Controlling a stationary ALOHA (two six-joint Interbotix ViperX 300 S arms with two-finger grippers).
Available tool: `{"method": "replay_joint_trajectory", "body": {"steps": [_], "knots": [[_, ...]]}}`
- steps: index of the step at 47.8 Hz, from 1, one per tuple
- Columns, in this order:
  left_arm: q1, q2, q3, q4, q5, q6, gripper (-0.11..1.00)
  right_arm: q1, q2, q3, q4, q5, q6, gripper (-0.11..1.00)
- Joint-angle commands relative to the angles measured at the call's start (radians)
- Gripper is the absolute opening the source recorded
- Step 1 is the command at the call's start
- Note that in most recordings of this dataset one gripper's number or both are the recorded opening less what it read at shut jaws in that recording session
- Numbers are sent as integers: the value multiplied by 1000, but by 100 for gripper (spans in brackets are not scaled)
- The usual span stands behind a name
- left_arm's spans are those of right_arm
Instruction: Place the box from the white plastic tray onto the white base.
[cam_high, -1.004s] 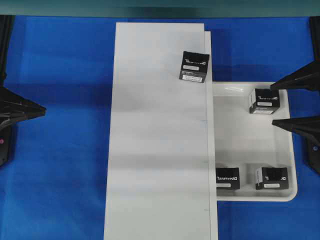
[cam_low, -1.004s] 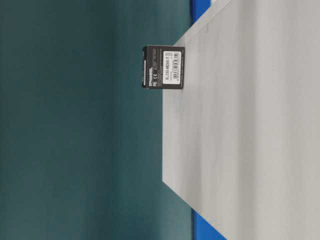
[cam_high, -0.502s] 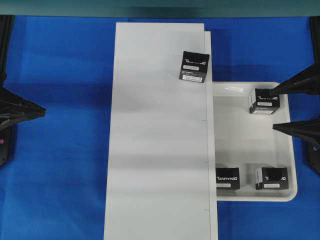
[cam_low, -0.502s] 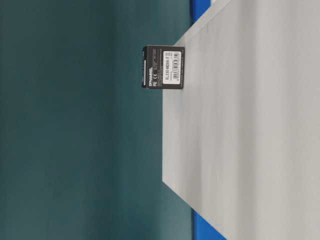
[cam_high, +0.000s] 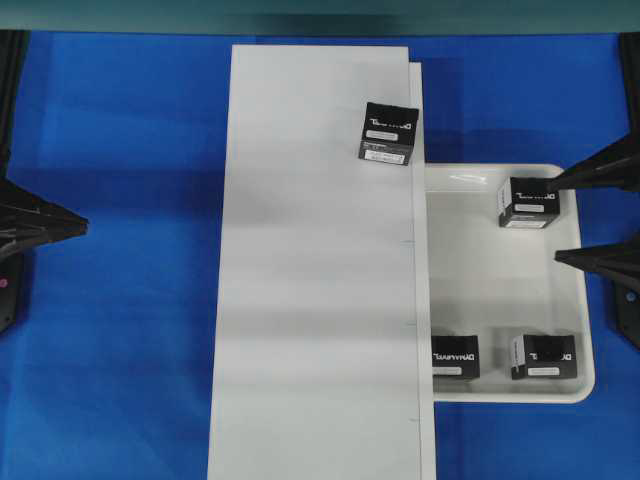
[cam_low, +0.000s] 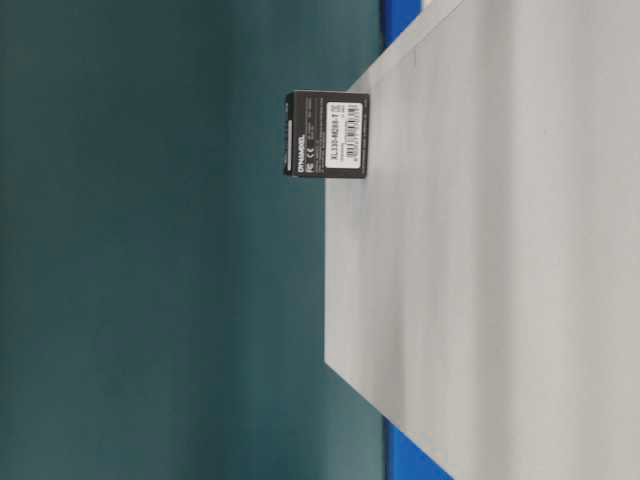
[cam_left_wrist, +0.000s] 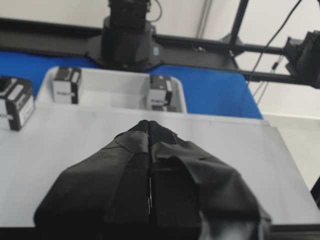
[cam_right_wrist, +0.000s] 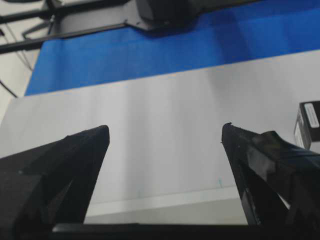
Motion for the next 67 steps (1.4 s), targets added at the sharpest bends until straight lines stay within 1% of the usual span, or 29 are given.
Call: {"method": "replay_joint_trajectory", "body": {"steps": [1,10,18,26,41,50,56,63,67], "knots": [[11,5,-15,3,-17,2,-7,0,-17,8,3,-9,-2,96],[20,-3,-17,5,-38,2,-7,-2,-80,35,3,-9,-2,96],[34,-28,-15,6,-95,2,-7,-6,-112,40,3,-5,-2,96],[32,-41,-14,6,-94,-11,-7,-6,-107,44,3,3,-3,96],[21,-38,-14,6,-91,-9,-7,-6,-106,52,3,18,-2,96],[0,-38,-12,6,-86,3,-7,-6,-106,66,2,20,-9,96],[-8,-38,-14,6,-72,-8,-7,-6,-106,77,0,9,-9,96],[-15,-41,-14,6,-67,-5,-7,-6,-110,77,0,12,-5,96],[-21,-41,-14,6,-67,-2,-7,-6,-115,78,-2,14,-14,96]]}}
